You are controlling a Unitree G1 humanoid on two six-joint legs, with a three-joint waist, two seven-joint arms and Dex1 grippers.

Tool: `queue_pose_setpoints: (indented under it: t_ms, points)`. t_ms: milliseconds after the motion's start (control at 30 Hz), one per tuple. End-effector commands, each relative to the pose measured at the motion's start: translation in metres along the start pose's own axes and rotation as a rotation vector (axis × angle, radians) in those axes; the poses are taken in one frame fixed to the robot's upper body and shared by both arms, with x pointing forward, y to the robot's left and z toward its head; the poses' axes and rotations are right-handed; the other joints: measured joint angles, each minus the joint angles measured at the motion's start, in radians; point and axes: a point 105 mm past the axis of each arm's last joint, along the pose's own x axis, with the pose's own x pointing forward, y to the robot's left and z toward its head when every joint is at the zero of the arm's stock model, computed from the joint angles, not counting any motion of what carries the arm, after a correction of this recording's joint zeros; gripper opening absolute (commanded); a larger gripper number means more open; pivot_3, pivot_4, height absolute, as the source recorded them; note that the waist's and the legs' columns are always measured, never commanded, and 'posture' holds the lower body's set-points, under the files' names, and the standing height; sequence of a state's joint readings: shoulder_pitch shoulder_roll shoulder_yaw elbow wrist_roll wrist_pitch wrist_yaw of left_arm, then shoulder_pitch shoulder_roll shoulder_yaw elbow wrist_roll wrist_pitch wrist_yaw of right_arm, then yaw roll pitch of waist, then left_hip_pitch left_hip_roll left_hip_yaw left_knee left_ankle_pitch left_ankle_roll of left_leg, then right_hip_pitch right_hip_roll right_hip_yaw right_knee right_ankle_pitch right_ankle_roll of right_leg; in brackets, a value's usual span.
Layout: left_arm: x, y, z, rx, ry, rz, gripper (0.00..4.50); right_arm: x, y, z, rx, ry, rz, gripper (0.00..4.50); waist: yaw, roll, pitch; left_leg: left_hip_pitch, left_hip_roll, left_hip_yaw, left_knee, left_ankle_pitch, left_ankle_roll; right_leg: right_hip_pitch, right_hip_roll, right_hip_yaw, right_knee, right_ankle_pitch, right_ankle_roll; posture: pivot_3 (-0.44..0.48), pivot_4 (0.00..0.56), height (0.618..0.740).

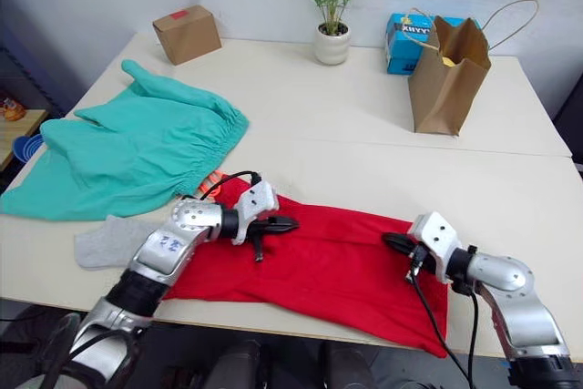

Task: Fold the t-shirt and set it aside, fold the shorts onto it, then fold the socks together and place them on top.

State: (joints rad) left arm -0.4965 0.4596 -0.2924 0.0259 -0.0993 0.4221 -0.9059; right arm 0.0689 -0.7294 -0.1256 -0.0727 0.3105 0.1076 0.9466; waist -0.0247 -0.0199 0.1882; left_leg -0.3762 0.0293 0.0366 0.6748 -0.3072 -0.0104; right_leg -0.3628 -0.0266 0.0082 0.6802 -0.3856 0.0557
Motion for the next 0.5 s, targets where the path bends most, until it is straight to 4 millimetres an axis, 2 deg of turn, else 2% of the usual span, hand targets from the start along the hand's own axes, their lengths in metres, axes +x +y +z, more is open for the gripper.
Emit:
queue_pose_setpoints:
  t_ms: [33,67,167,267,333,400,500]
  points:
    - [-0.017,0.015,-0.001,0.014,0.007,0.067,0.04,-0.015,0.007,0.001,0.033,-0.023,0.051,0.0,0.0,-0.001,0.0,0.007,0.0,0.0,-0.004,-0.001,0.001,0.007,0.0,0.0,-0.004,0.0,0.0,0.0,0.15,0.74]
    - [-0.022,0.023,0.006,0.028,-0.027,0.095,0.04,-0.018,0.006,0.005,0.036,-0.046,0.05,0.0,-0.001,0.0,0.0,0.012,-0.001,0.0,-0.008,-0.001,0.002,0.012,-0.001,0.0,-0.009,0.0,0.0,0.0,0.15,0.74]
    - [-0.041,0.038,0.032,0.037,-0.163,0.121,0.04,-0.026,-0.001,0.021,0.049,-0.122,0.031,0.0,-0.003,-0.001,0.0,0.009,-0.001,0.0,-0.009,-0.001,0.002,0.01,-0.001,0.0,-0.01,0.001,0.0,0.0,0.15,0.74]
    - [-0.067,0.041,0.041,0.061,-0.175,0.058,0.04,-0.028,-0.009,0.042,0.06,-0.206,0.026,0.0,-0.008,-0.001,0.0,0.006,0.0,0.0,-0.009,0.001,-0.003,0.005,0.0,0.0,-0.008,0.001,0.0,0.0,0.15,0.74]
    - [-0.08,0.041,0.042,0.071,-0.151,0.024,0.04,-0.026,-0.014,0.055,0.07,-0.257,0.013,0.0,-0.01,0.0,0.0,0.006,0.0,0.001,-0.011,0.004,-0.007,0.004,0.001,0.0,-0.008,0.001,0.0,0.0,0.15,0.74]
    - [-0.096,0.046,0.028,0.125,-0.023,0.028,0.04,-0.017,-0.017,0.065,0.058,-0.266,0.013,0.0,-0.011,0.0,0.0,0.007,0.001,0.0,-0.013,0.004,-0.007,0.003,0.001,0.0,-0.008,0.0,0.0,0.0,0.15,0.74]
    - [-0.098,0.049,0.018,0.115,0.008,0.062,0.04,-0.005,-0.017,0.064,0.036,-0.229,0.017,0.0,-0.004,0.0,0.0,0.007,0.0,0.0,-0.013,0.003,-0.006,0.003,0.0,0.0,-0.009,0.0,0.0,0.0,0.15,0.74]
